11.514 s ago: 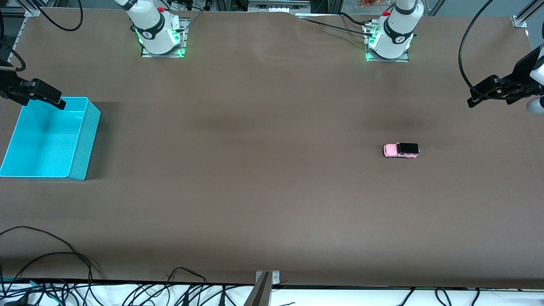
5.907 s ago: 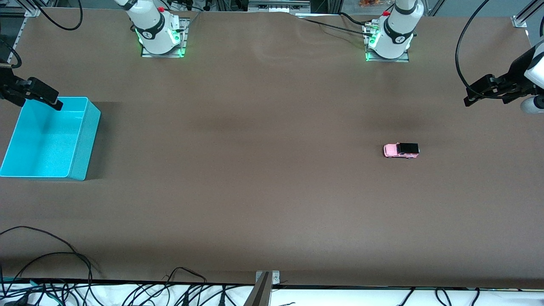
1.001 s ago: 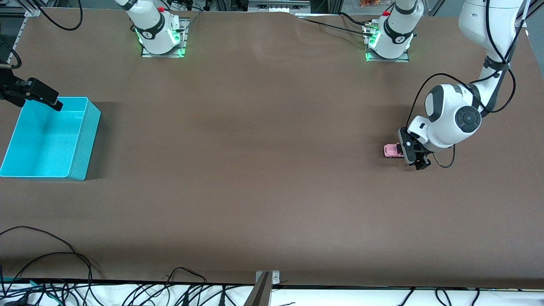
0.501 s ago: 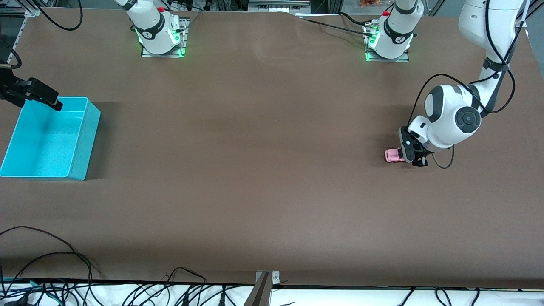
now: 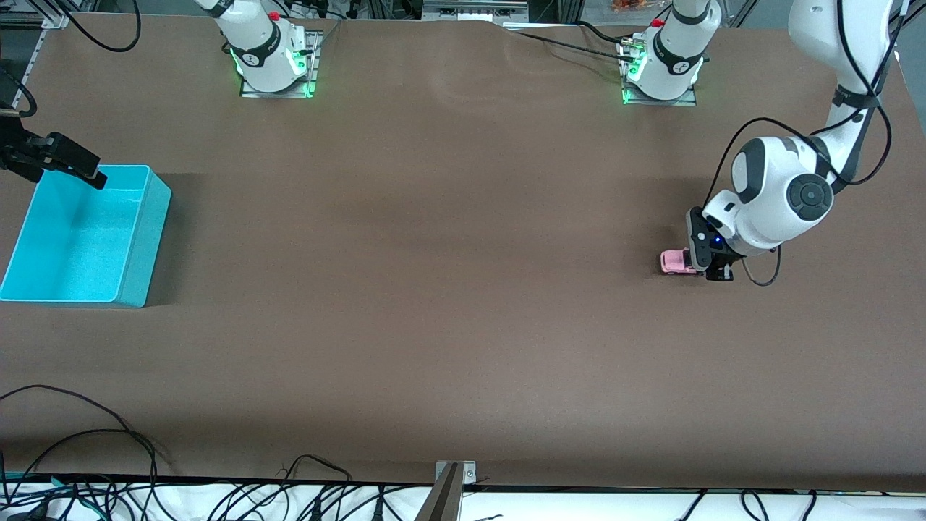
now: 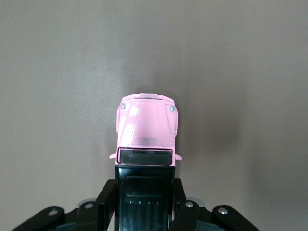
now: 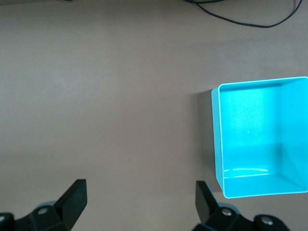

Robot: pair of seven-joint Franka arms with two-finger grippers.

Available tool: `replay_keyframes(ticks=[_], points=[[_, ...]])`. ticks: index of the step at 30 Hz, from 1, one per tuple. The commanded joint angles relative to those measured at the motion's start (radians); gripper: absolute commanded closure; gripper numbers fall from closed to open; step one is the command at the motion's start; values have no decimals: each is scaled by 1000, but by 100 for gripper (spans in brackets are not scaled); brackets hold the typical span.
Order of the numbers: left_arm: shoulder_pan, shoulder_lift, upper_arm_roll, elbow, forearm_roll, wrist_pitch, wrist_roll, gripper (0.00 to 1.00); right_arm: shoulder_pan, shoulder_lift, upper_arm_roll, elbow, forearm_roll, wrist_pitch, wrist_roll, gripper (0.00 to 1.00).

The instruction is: Wind and store pink jeep toy

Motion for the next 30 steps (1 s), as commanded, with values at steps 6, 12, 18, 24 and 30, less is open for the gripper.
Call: replay_keyframes(ticks=[6, 12, 18, 24, 30], points=[[33, -83, -3, -104, -41, -42, -40, 100, -1, 7, -2, 21, 19, -2, 6, 0], [16, -66, -9, -103, -49, 6, -69, 100, -1, 7, -2, 21, 17, -2, 6, 0], [3, -37, -43, -103, -48, 52, -107, 100, -1, 7, -2, 21, 17, -2, 6, 0], [-17, -3, -43, -103, -46, 96, -107, 100, -1, 7, -2, 21, 17, -2, 6, 0], [-17, 24, -43, -103, -46, 121, -107, 100, -1, 7, -2, 21, 17, -2, 6, 0]])
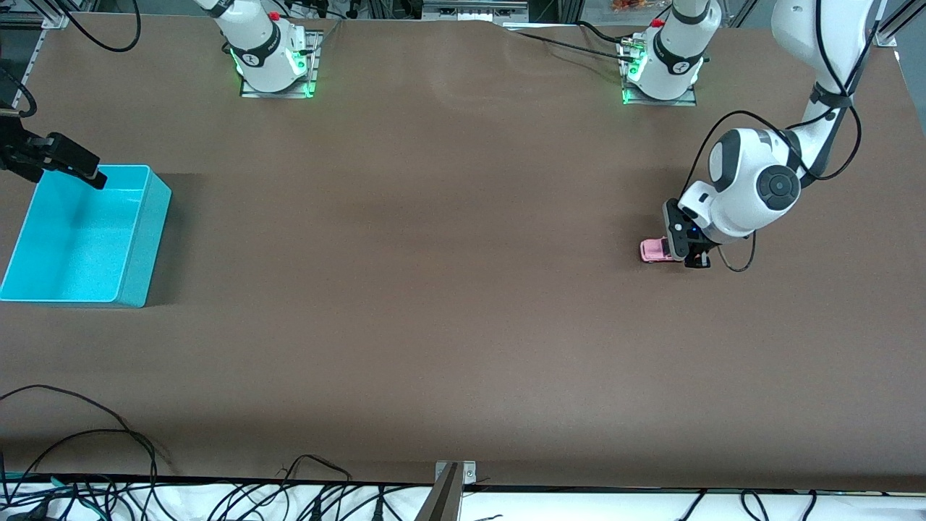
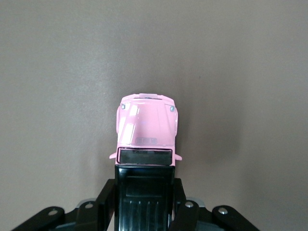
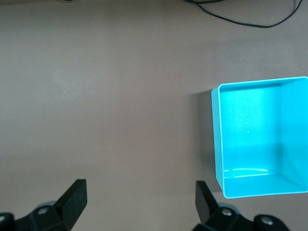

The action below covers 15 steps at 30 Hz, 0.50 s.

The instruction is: Wind and store pink jeep toy

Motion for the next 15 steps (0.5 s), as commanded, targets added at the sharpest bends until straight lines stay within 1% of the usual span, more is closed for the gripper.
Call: replay_keyframes(ticks=[1, 8, 15], points=[[-3, 23, 4, -2, -25, 34, 7, 100, -1, 7, -2, 19, 19, -2, 6, 0], [-2, 55, 4, -2, -13, 65, 16, 100, -1, 7, -2, 19, 19, -2, 6, 0], [9, 66, 7, -4, -13, 76, 37, 100, -1, 7, -2, 21, 17, -2, 6, 0]])
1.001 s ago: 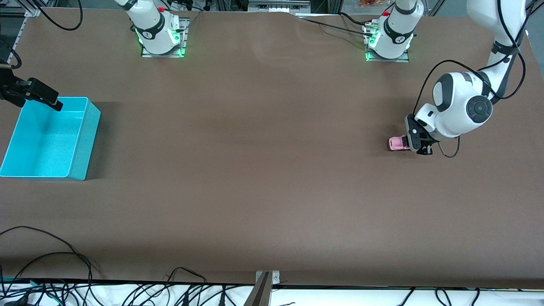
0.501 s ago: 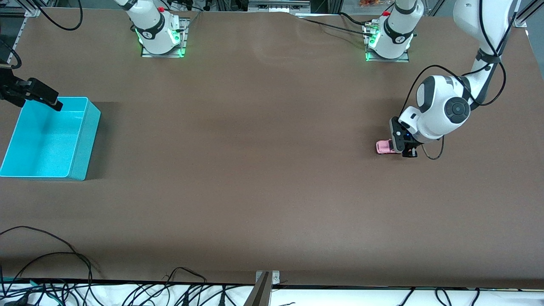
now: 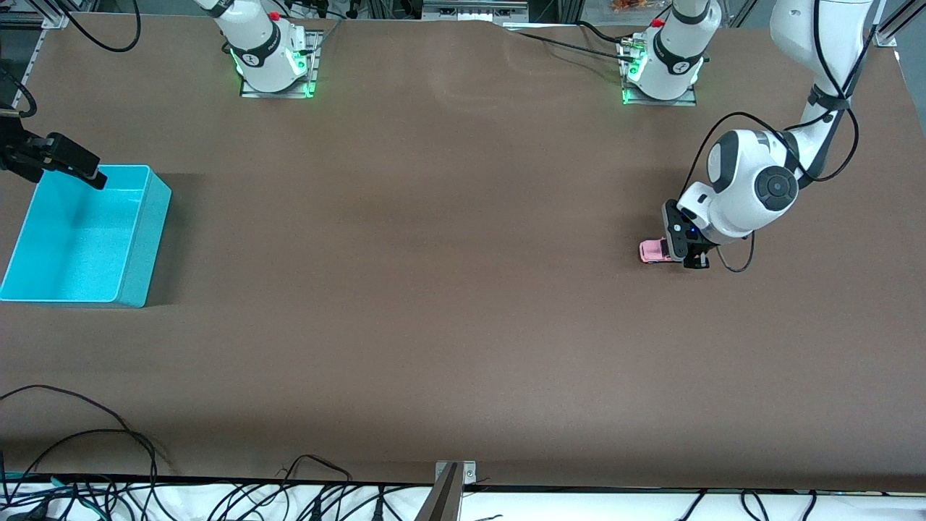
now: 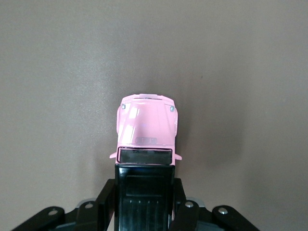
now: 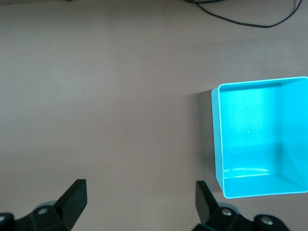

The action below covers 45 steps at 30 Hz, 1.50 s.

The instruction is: Wind and store pink jeep toy

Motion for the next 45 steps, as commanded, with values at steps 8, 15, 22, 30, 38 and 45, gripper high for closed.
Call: replay_keyframes(ticks=[8, 15, 22, 30, 38, 45], points=[[10, 66, 29, -1, -13, 64, 62, 100, -1, 7, -2, 19, 17, -3, 6, 0], [13, 67, 73, -1, -13, 63, 121, 100, -1, 7, -2, 21, 17, -3, 6, 0], [13, 67, 112, -2, -13, 63, 173, 100, -1, 7, -2, 21, 17, -3, 6, 0], [17, 72, 185, -7, -13, 63, 234, 100, -1, 7, -2, 19, 19, 0, 6, 0], [39, 72, 222, -15, -13, 63, 280, 100, -1, 7, -2, 19, 19, 0, 6, 0], [45, 72, 276, -15, -14, 63, 349, 100, -1, 7, -2, 19, 19, 0, 6, 0]])
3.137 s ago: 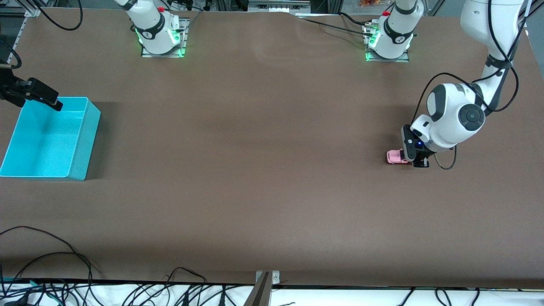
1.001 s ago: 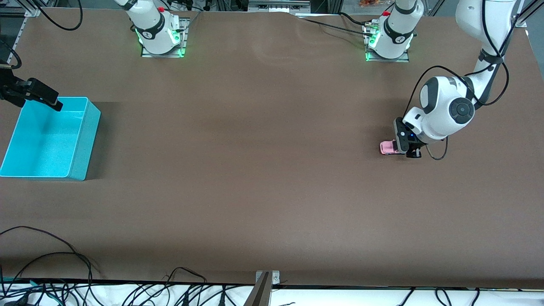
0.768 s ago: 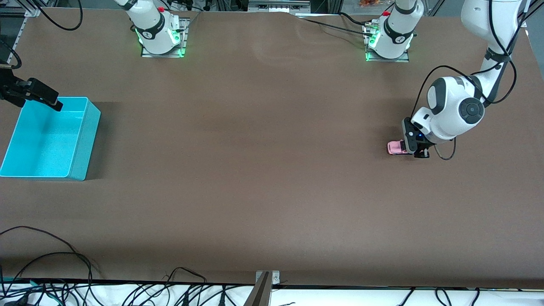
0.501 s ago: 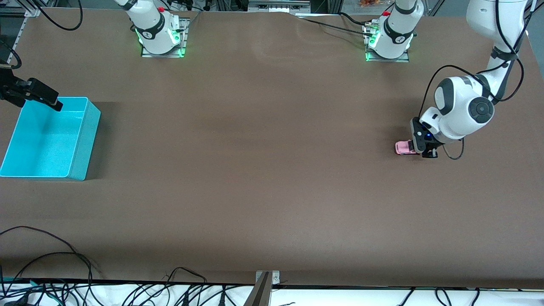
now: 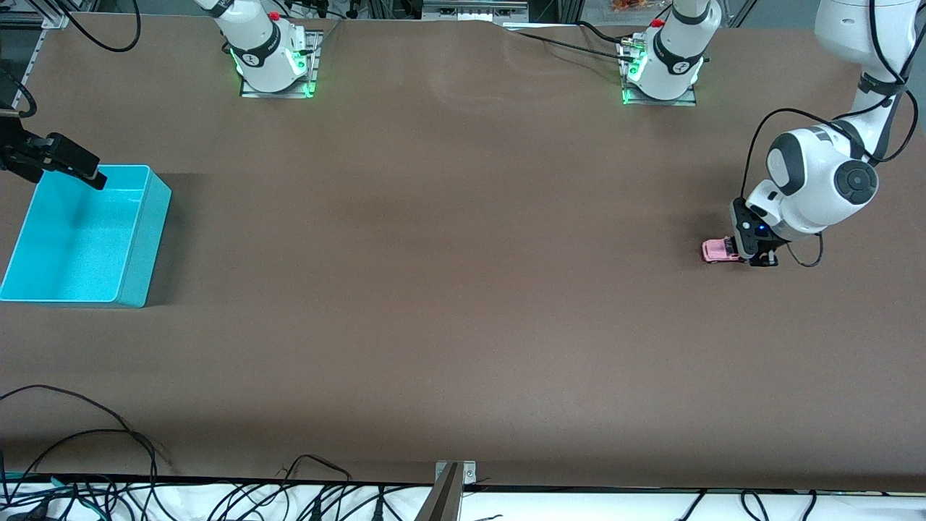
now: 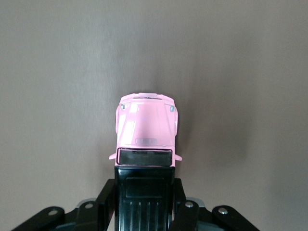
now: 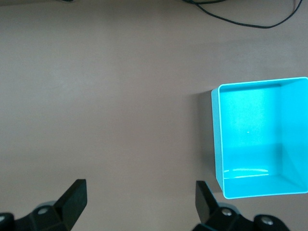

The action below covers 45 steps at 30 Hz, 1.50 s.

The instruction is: Wind and store pink jeep toy

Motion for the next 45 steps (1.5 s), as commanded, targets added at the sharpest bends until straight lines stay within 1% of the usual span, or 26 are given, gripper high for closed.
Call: replay_keyframes(ticks=[1, 6, 10, 22, 23, 25, 26, 27, 28, 29, 45], points=[[10, 61, 43, -13, -14, 21, 84, 100, -1, 7, -2, 19, 19, -2, 6, 0], [18, 67, 86, -13, -14, 22, 127, 100, -1, 7, -2, 21, 19, -2, 6, 0], [21, 71, 102, -12, -16, 22, 169, 100, -1, 7, -2, 19, 19, -2, 6, 0], [19, 68, 105, -4, -25, 22, 175, 100, -1, 7, -2, 21, 19, -2, 6, 0], [18, 68, 103, -3, -26, 22, 175, 94, -1, 7, -2, 21, 19, -2, 6, 0], [18, 67, 103, -1, -26, 22, 175, 61, -1, 7, -2, 19, 19, -2, 6, 0], [18, 65, 103, 0, -26, 22, 175, 46, -1, 7, -2, 19, 17, -2, 6, 0], [18, 65, 103, 0, -28, 22, 173, 35, -1, 7, -2, 19, 17, -2, 6, 0], [18, 65, 103, 0, -28, 22, 175, 15, -1, 7, -2, 19, 17, -2, 6, 0], [18, 64, 103, 0, -28, 21, 175, 0, -1, 7, -2, 21, 17, -2, 6, 0], [10, 42, 102, 2, -28, 12, 173, 0, -1, 8, -2, 21, 17, 0, 6, 0]])
